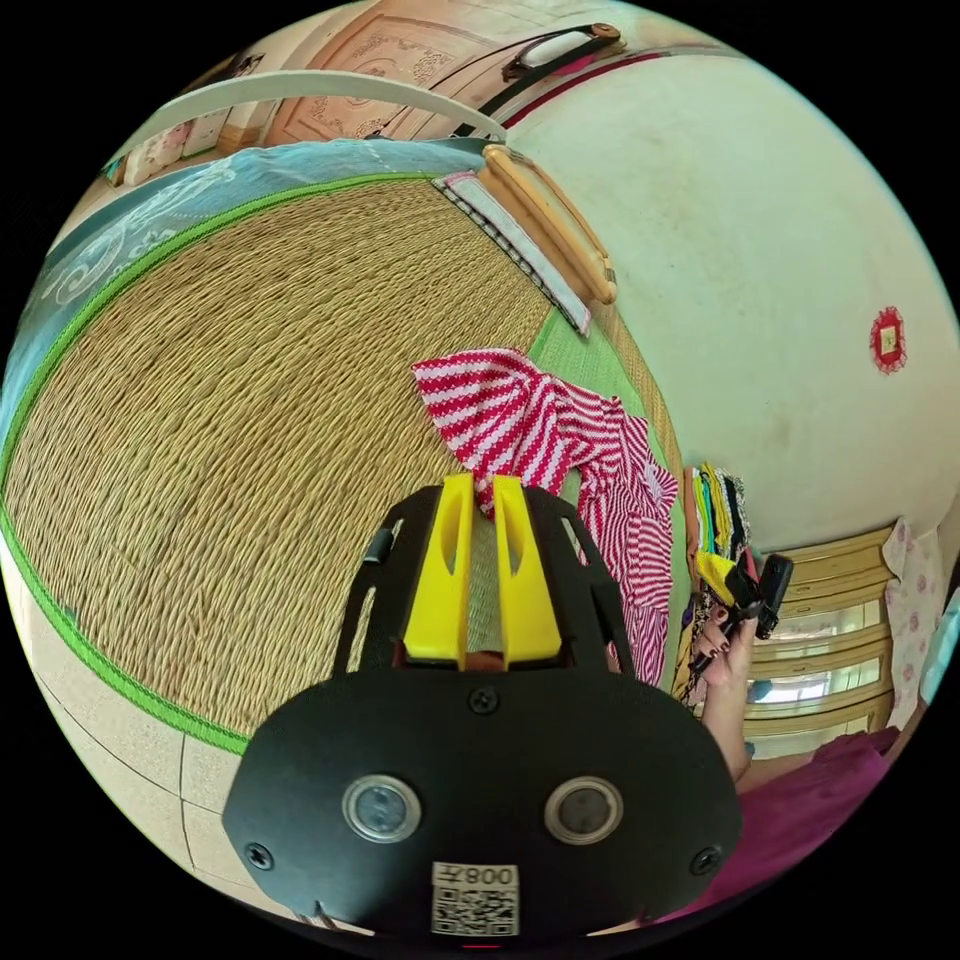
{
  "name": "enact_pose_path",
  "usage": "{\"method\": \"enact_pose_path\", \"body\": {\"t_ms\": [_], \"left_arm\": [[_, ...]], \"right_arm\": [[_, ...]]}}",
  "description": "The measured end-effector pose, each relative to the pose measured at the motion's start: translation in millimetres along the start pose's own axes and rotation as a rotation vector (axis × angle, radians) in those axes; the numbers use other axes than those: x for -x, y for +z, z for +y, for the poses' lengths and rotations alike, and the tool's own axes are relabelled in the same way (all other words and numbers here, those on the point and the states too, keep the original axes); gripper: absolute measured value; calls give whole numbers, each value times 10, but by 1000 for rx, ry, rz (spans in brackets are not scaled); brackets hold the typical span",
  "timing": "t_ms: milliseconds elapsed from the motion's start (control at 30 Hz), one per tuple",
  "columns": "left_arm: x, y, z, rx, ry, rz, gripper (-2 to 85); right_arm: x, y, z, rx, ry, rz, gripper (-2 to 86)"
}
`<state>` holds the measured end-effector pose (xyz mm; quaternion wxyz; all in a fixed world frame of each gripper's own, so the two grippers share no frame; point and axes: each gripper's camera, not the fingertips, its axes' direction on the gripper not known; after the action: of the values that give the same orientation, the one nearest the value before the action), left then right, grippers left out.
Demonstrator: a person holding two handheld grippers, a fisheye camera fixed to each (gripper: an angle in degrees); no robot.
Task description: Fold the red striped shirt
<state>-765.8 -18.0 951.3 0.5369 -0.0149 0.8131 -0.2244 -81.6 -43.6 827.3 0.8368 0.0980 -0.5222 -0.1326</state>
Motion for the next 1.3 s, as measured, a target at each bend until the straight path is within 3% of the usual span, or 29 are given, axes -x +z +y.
{"method": "enact_pose_path", "body": {"t_ms": [300, 533, 700, 833, 1033, 1300], "left_arm": [[-144, -285, 487, 36, -15, 186, 70], [85, -444, 566, -69, -188, 347, 68], [172, -511, 645, -105, -249, 363, 25], [126, -531, 741, -102, -238, 357, 10], [-47, -677, 895, -146, -162, 310, 5], [-897, -945, 870, -249, 188, 273, 4]], "right_arm": [[1112, 2727, -1090, 336, -347, 207, 81], [1170, 4032, -1375, 457, -345, 304, 83], [1034, 4712, -1436, 541, -313, 369, 68], [977, 4797, -1476, 520, -306, 383, 28], [775, 4445, -1733, 456, -222, 216, 13], [619, 2464, -2410, 171, -213, -63, 10]]}}
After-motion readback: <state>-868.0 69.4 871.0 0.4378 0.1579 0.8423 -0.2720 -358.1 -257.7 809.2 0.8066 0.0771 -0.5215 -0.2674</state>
